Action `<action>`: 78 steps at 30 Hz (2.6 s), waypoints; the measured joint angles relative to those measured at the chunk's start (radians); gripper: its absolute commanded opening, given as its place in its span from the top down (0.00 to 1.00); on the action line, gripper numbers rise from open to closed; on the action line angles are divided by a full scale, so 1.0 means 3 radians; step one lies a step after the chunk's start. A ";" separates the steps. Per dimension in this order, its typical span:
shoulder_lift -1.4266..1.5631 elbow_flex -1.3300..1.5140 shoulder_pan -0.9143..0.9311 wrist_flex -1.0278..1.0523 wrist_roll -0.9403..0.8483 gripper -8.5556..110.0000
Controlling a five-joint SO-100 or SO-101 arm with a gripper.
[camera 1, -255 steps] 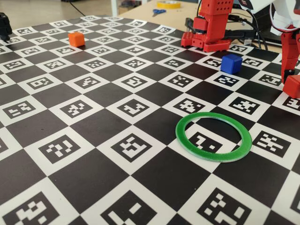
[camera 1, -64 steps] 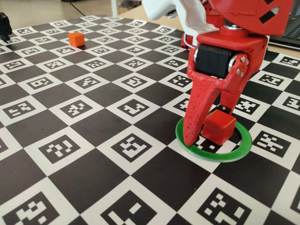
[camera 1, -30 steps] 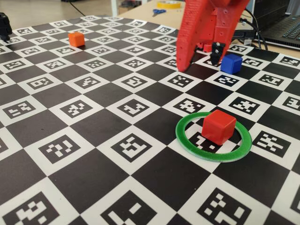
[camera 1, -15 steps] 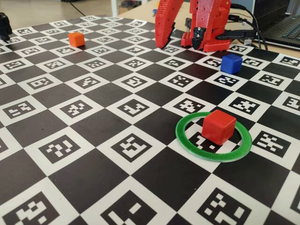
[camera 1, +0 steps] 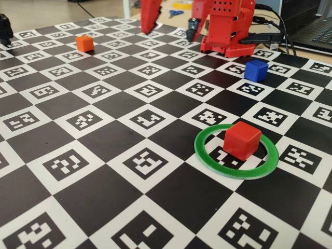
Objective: Grab the red cube then put it in the green circle then put the blue cube on top and finally the orange cube on top
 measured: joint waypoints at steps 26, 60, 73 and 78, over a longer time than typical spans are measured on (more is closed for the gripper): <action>0.1851 0.1202 -0.0522 0.0747 0.0424 0.62; 0.2654 0.2388 -0.2393 0.0762 0.1723 0.47; 0.2500 0.2531 -0.2592 0.0430 0.1641 0.46; 0.2153 0.2577 -0.2608 0.0266 0.1549 0.43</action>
